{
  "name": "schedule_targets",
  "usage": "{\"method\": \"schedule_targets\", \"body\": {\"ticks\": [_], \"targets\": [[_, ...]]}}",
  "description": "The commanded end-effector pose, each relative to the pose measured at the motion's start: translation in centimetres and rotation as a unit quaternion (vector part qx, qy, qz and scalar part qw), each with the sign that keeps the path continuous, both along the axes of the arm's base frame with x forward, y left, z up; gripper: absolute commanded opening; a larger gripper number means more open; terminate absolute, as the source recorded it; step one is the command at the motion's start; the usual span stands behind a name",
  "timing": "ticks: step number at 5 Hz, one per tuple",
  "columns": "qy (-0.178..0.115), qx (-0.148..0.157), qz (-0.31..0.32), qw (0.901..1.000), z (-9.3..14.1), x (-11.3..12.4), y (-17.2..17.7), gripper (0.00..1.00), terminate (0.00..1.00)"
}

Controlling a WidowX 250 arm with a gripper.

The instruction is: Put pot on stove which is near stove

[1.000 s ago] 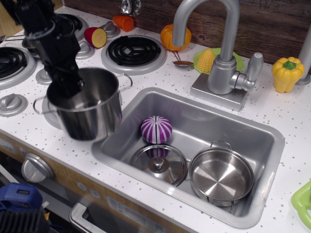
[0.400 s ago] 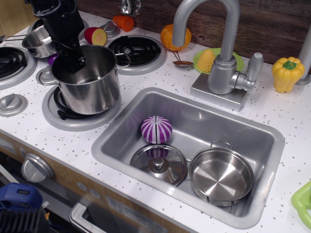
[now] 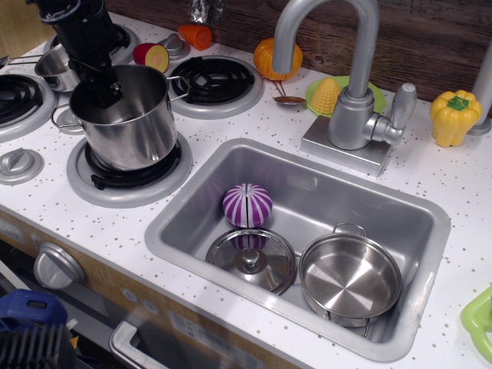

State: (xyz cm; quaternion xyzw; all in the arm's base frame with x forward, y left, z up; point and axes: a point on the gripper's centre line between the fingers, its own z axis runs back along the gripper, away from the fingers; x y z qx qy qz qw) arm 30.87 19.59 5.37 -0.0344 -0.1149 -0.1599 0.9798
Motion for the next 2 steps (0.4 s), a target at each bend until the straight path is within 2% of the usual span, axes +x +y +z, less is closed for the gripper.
{"method": "schedule_targets", "body": {"ticks": [1, 2], "targets": [[-0.019, 0.015, -0.006, 0.9997, 1.63, 0.33, 1.22, 0.00, 0.00], [-0.008, 0.006, -0.006, 0.9999, 1.67, -0.19, 1.14, 0.00, 1.00]]}}
